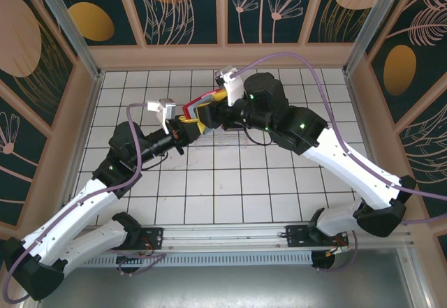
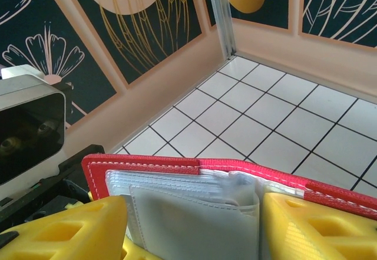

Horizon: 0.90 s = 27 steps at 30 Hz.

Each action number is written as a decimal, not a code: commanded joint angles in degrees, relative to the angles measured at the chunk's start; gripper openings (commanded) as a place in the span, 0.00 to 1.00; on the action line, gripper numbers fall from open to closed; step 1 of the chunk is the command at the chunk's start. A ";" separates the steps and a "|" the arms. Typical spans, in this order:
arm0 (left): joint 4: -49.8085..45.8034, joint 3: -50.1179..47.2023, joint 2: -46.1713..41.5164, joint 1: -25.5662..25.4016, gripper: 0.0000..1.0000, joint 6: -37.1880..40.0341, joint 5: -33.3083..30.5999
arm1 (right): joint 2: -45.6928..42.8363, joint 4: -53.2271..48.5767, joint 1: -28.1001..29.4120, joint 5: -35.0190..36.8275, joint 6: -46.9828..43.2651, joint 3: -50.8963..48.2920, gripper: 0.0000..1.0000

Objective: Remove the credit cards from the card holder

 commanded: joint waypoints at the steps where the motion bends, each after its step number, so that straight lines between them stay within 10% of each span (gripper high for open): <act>1: 2.10 2.20 -0.47 -0.08 0.02 1.47 2.16 | 1.42 -0.79 0.90 0.91 -0.36 2.21 0.63; 14: 2.65 1.95 -1.50 -0.08 0.02 1.31 2.52 | 2.88 -2.63 1.63 3.51 -1.56 2.43 0.62; 27: 3.09 1.33 -2.83 -0.08 0.05 1.13 2.18 | 3.41 -3.99 1.72 4.83 -2.14 3.34 0.25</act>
